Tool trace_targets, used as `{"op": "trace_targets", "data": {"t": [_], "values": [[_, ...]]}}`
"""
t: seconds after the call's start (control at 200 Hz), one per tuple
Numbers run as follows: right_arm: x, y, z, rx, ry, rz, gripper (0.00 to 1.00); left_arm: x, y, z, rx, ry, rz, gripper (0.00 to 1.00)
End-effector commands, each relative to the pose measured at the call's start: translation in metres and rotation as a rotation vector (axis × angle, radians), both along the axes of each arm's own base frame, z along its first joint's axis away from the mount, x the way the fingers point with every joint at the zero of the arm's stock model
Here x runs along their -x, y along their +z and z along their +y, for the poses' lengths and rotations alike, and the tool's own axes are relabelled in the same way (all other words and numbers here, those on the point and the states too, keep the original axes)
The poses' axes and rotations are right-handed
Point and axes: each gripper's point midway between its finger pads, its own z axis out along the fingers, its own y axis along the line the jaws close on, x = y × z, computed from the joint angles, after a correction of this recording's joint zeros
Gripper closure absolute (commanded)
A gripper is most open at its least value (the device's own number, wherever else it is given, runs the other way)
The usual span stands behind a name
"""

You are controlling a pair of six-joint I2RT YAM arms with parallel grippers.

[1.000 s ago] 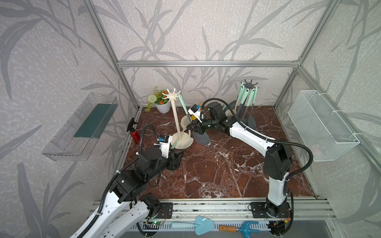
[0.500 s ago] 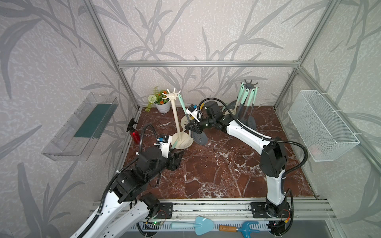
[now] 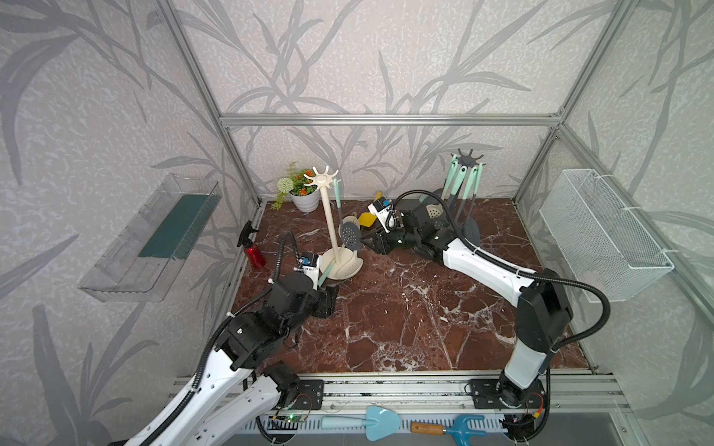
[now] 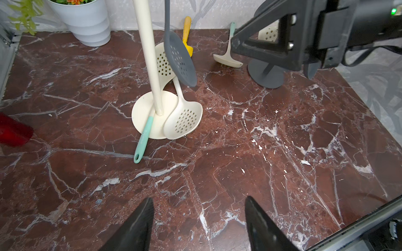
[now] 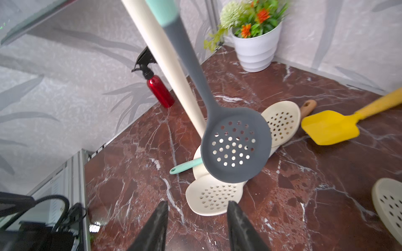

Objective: Hang the skimmer on the kitchen utensil rack
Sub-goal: Hang the skimmer on the rack, then move the skimmer to the center of the board.

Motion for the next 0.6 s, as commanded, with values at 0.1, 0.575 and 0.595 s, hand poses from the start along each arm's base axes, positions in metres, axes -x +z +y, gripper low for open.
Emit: {"op": "trace_targets", "data": {"t": [0.1,0.575,0.595], "values": [[-0.011,0.002,-0.036,-0.059,-0.272,0.015,0.55,-0.001,-0.009,0.013,-0.026,0.073,0.019,0.34],[-0.023,-0.042,-0.069,0.116,-0.587,0.127,0.58,-0.003,-0.029,0.002,-0.037,0.042,0.088,0.33],[-0.025,-0.054,-0.069,0.144,-0.598,0.139,0.59,-0.003,-0.028,0.002,-0.035,0.042,0.086,0.34]]}}
